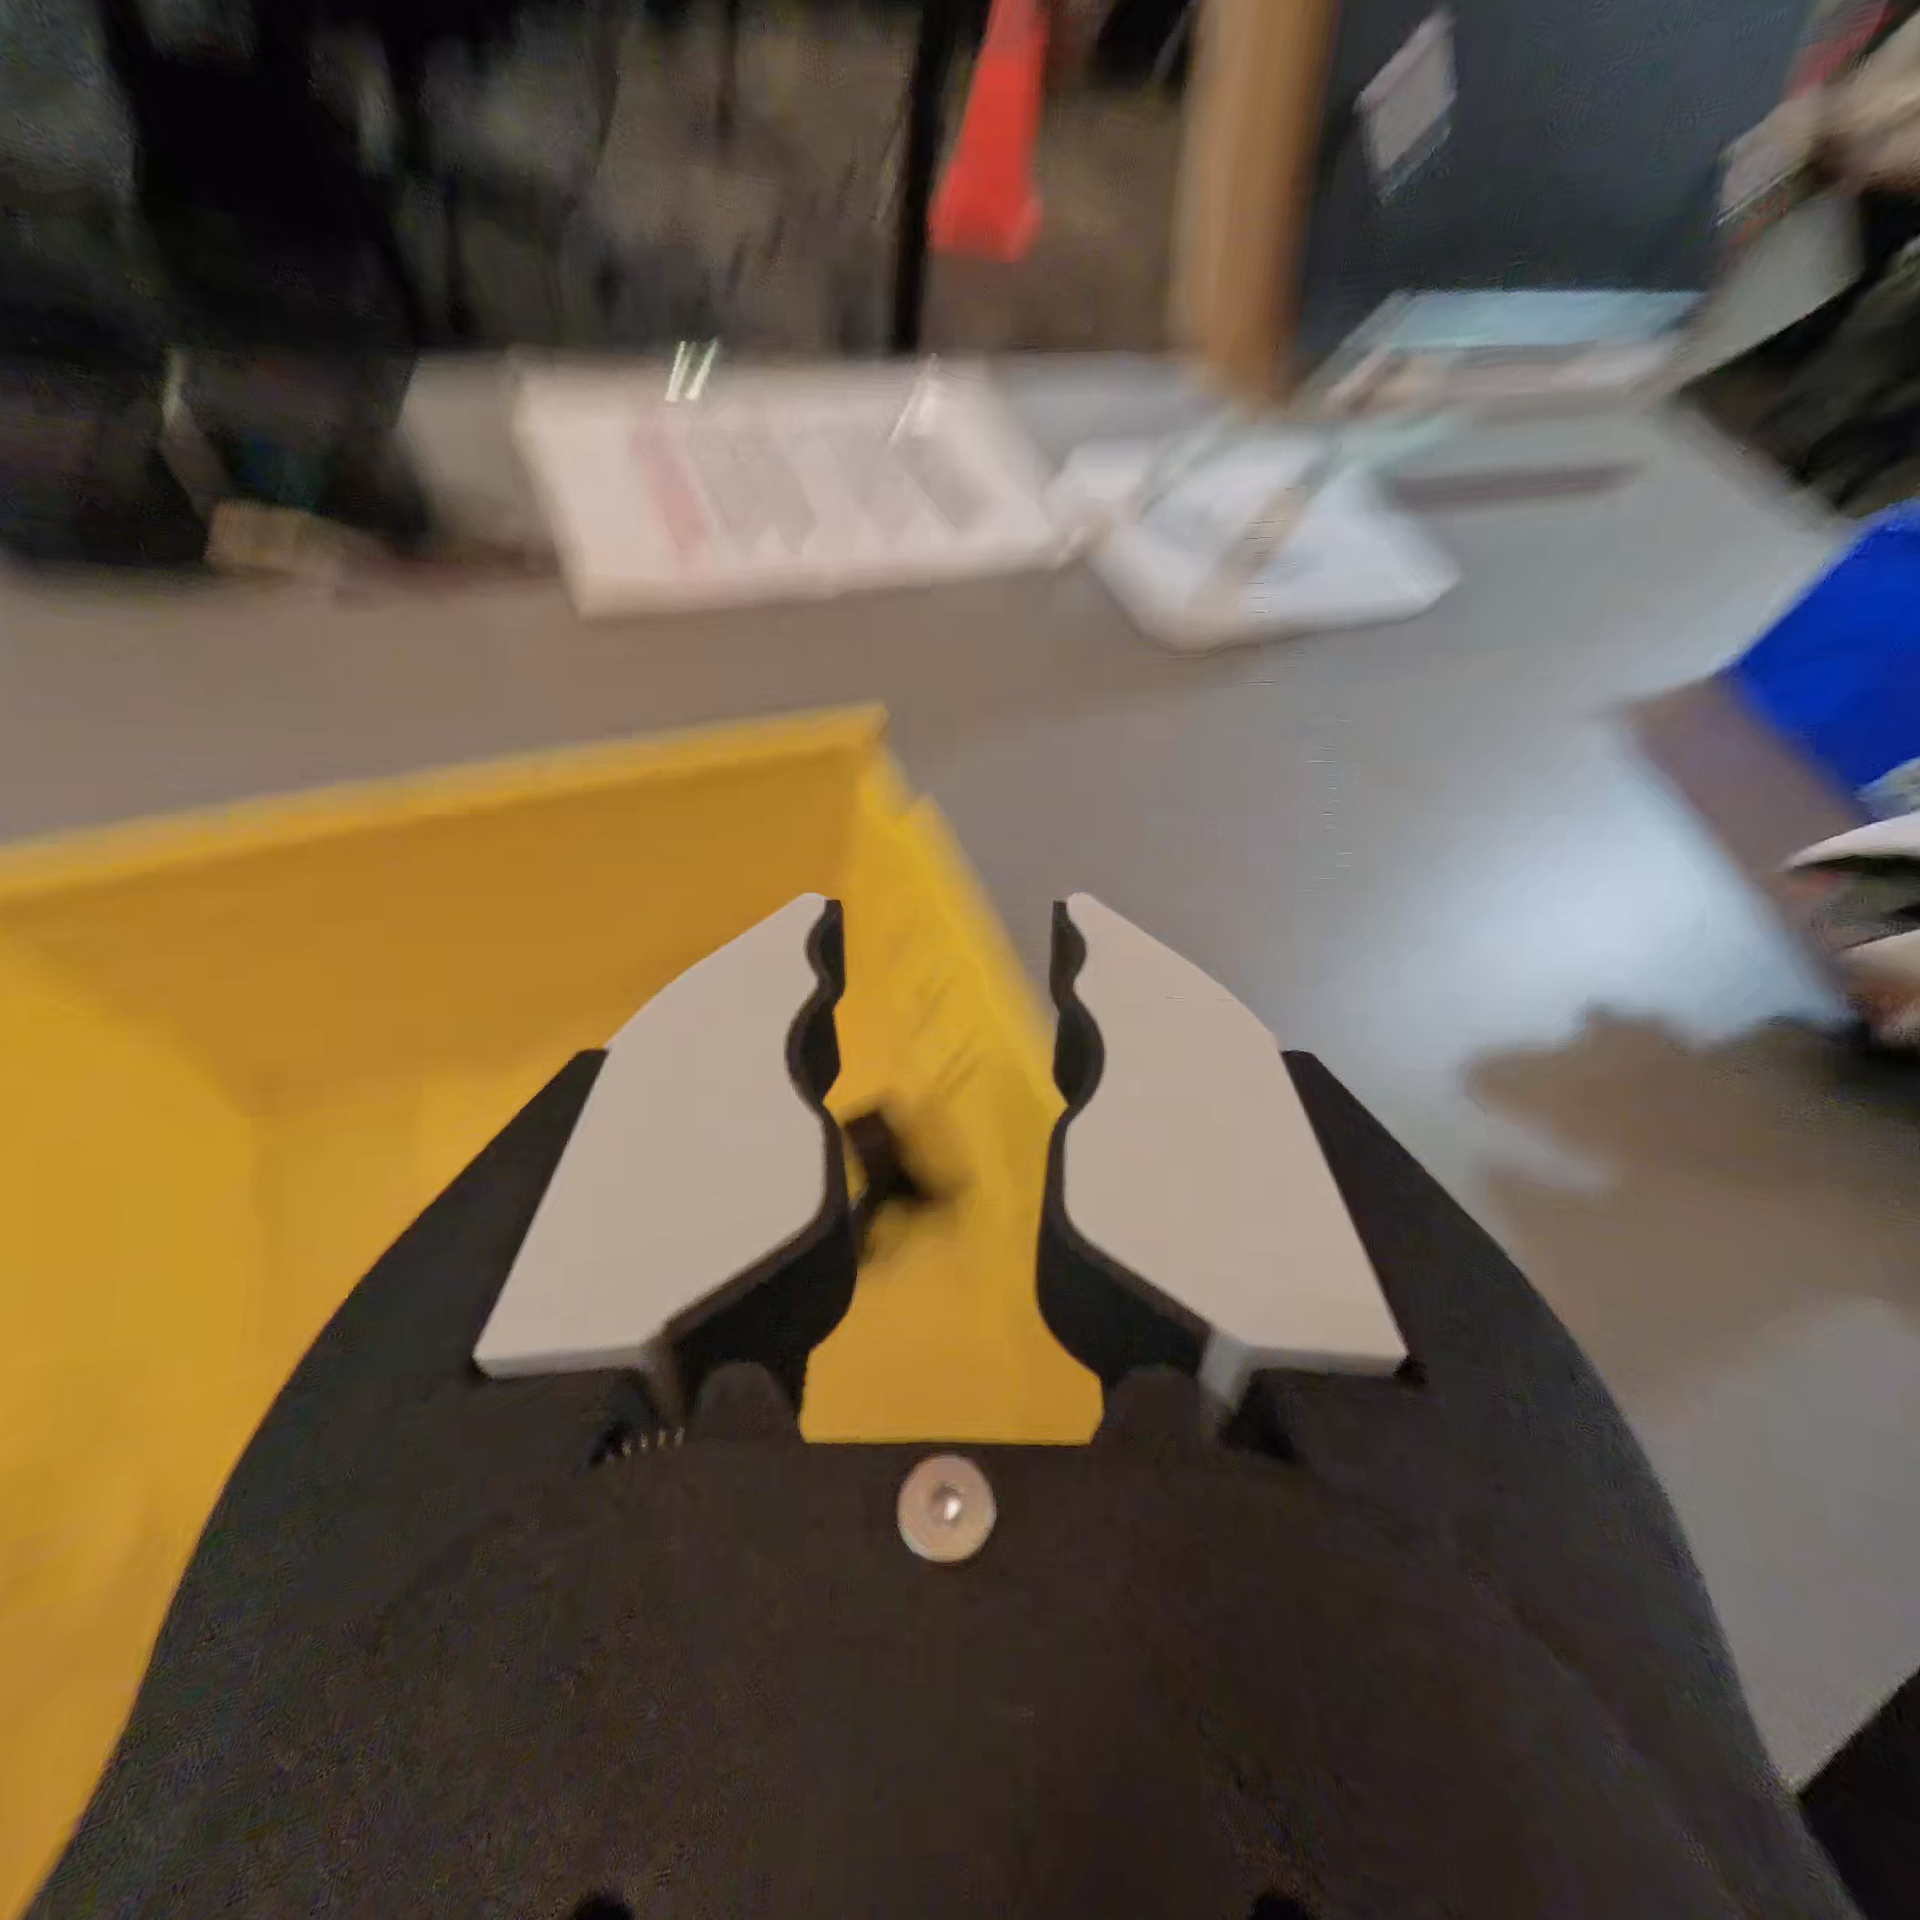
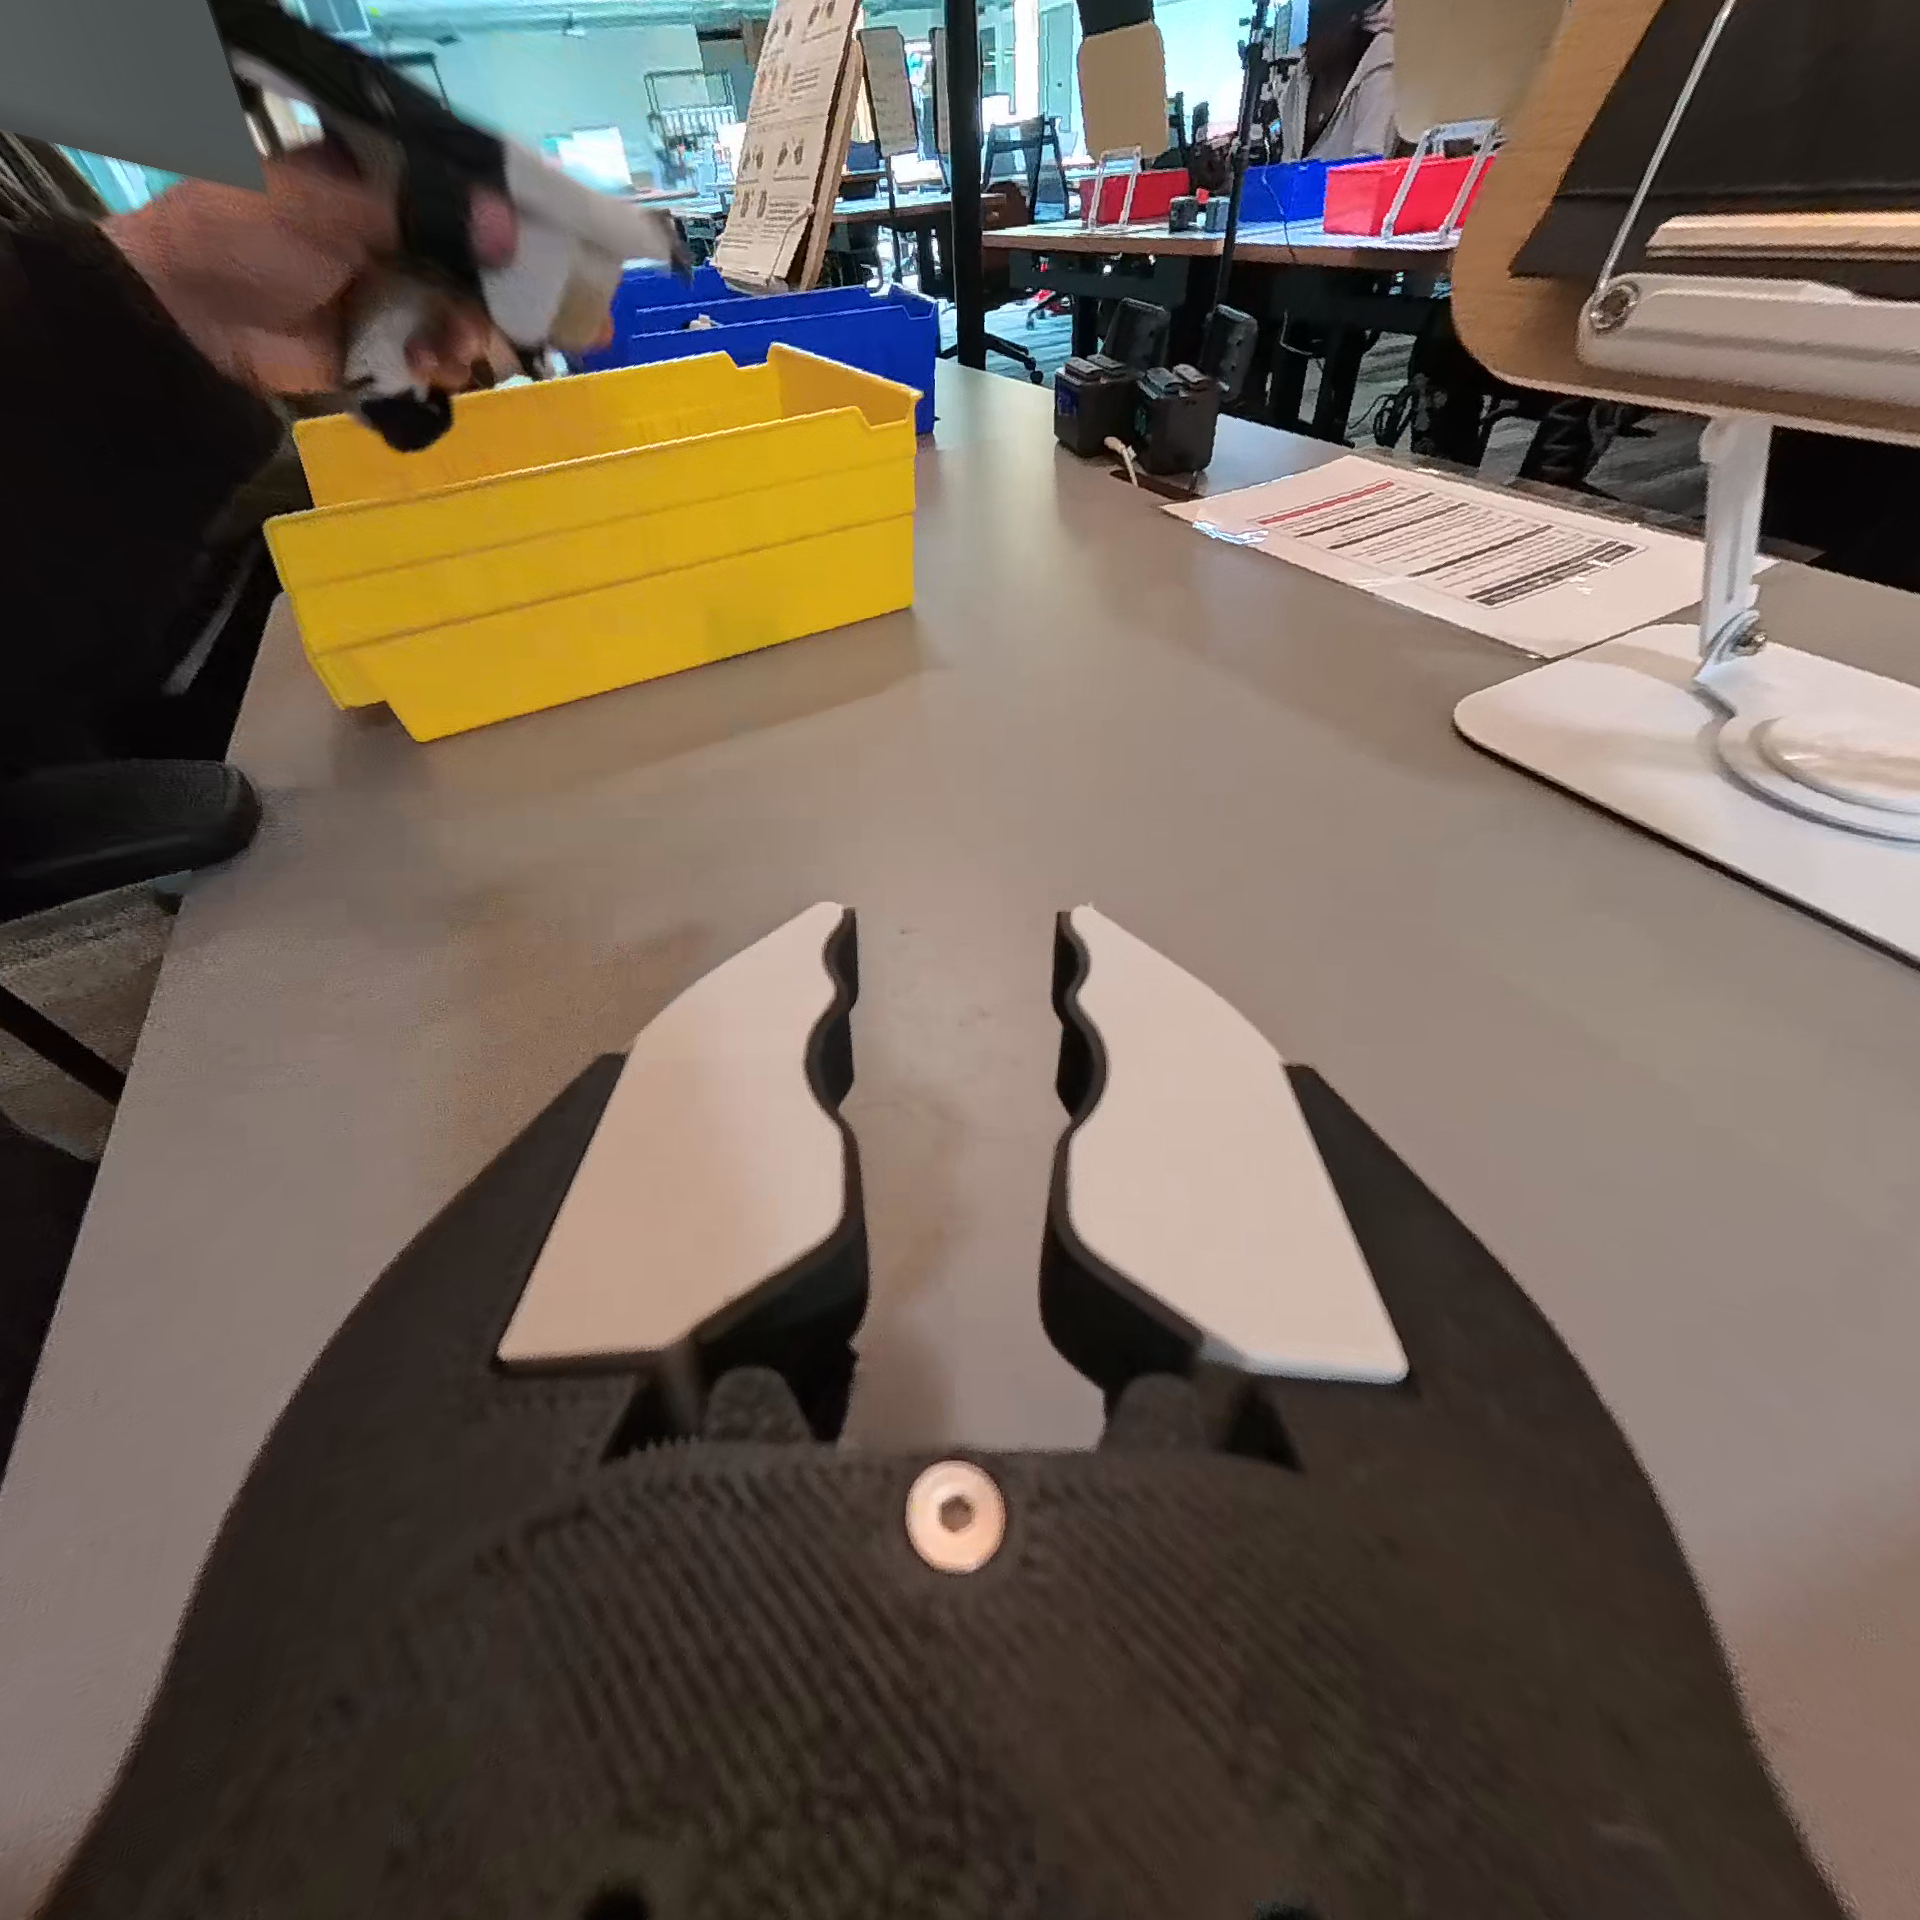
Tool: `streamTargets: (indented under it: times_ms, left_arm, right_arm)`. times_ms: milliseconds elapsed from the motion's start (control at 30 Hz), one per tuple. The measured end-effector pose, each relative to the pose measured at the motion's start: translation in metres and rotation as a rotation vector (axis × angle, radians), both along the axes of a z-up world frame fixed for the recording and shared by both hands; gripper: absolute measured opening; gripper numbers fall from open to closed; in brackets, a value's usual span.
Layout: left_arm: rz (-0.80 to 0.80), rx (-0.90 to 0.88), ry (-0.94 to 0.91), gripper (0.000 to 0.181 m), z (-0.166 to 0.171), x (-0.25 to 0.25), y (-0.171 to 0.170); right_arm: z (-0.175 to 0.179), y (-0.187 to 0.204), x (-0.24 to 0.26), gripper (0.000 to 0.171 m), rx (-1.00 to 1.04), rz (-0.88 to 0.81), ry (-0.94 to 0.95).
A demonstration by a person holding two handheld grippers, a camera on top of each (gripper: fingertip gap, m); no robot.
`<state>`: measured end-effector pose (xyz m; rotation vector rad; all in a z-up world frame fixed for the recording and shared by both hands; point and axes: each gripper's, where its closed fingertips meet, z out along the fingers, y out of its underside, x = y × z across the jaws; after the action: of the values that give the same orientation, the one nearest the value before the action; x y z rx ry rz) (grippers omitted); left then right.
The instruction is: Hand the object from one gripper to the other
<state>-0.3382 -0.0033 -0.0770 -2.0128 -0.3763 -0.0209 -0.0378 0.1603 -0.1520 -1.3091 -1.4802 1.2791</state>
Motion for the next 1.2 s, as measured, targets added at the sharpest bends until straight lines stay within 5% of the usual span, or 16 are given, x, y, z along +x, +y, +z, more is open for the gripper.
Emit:
streamTargets:
  times_ms: [133,267,467,533,567,833,1000,1200]
  left_arm:
    - [0.093,-0.185,-0.111,0.022,-0.075,-0.034,-0.031]
    - [0.0,-0.171,-0.299,0.024,-0.099,-0.016,-0.021]
    - [-0.051,-0.304,-0.328,0.036,-0.131,0.001,-0.014]
    - [-0.07,-0.368,-0.287,0.023,-0.139,0.004,-0.015]
    - [-0.104,-0.363,-0.282,0.004,-0.137,0.009,-0.014]
    - [-0.001,0.11,-0.134,0.001,-0.032,-0.019,-0.016]
    - [-0.128,0.444,-0.137,0.001,0.038,0.01,-0.01]
    - [-0.425,0.646,-0.18,0.001,0.091,0.104,0.027]
  right_arm:
    - [-0.004,0.001,-0.002,0.034,-0.01,-0.004,-0.027]
    - [-0.007,0.0,-0.004,0.032,0.01,-0.009,-0.051]
    - [-0.014,-0.001,-0.008,0.03,0.037,-0.012,-0.099]
    - [-0.016,-0.003,-0.009,0.029,0.051,-0.008,-0.111]
    - [-0.017,-0.004,-0.009,0.029,0.061,-0.006,-0.113]
    - [-0.014,-0.006,-0.006,0.029,0.076,0.005,-0.09]
    - [-0.013,-0.006,-0.006,0.029,0.064,0.006,-0.087]
    - [-0.013,-0.009,-0.005,0.029,0.104,0.01,-0.079]
